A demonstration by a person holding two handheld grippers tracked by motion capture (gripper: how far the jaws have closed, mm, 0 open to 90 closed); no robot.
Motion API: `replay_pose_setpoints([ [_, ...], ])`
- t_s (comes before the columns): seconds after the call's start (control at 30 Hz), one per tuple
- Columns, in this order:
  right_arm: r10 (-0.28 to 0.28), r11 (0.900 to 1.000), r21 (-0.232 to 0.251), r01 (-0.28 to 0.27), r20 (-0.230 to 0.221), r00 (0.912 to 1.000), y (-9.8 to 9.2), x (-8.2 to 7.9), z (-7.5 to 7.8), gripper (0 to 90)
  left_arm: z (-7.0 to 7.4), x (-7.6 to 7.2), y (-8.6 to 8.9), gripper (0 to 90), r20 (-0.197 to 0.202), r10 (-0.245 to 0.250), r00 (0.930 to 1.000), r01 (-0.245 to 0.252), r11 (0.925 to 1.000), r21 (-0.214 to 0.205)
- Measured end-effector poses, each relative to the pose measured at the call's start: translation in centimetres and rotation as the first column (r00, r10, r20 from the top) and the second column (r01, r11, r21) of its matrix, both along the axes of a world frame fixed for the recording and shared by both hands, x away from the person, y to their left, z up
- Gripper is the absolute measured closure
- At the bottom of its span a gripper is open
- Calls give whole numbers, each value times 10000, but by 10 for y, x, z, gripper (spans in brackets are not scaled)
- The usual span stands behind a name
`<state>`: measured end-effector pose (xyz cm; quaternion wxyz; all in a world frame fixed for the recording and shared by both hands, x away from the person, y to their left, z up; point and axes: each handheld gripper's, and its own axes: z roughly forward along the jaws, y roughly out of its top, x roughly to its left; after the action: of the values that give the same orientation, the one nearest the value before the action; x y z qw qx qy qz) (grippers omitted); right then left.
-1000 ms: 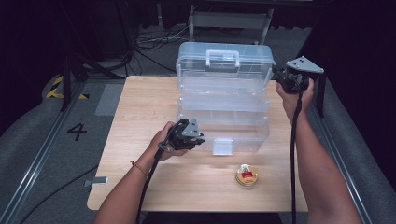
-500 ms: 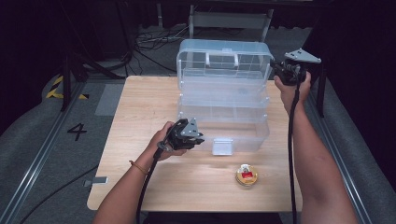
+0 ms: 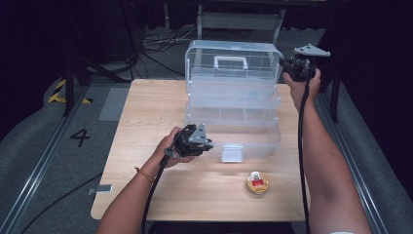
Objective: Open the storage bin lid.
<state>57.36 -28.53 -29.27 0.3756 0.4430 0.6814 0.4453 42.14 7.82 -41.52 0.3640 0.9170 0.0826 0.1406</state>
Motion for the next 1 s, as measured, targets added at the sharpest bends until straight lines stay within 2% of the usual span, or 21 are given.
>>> replay_pose_setpoints([
  [0.27,-47,10000,-60,44,-458,9989,-2,15,-3,849,1,0,9,770,-200,-300,9994,299,9995,-25],
  [0.4,-88,10000,-11,88,-549,9985,-3,20,-7,847,-1,-3,9,760,-271,-212,9994,206,9996,-206],
  [0.53,-116,9991,-405,86,-722,9973,3,28,-6,843,-1,-9,6,761,-244,-42,9997,38,9998,-174],
  [0.7,-74,9995,-319,41,-1055,9944,4,39,-7,844,-1,-12,5,761,-275,25,9996,-30,9998,-188],
  [1.0,-86,9988,-494,8,-1578,9874,8,57,-12,840,-1,-15,3,764,-297,82,9995,-90,9996,-275],
])
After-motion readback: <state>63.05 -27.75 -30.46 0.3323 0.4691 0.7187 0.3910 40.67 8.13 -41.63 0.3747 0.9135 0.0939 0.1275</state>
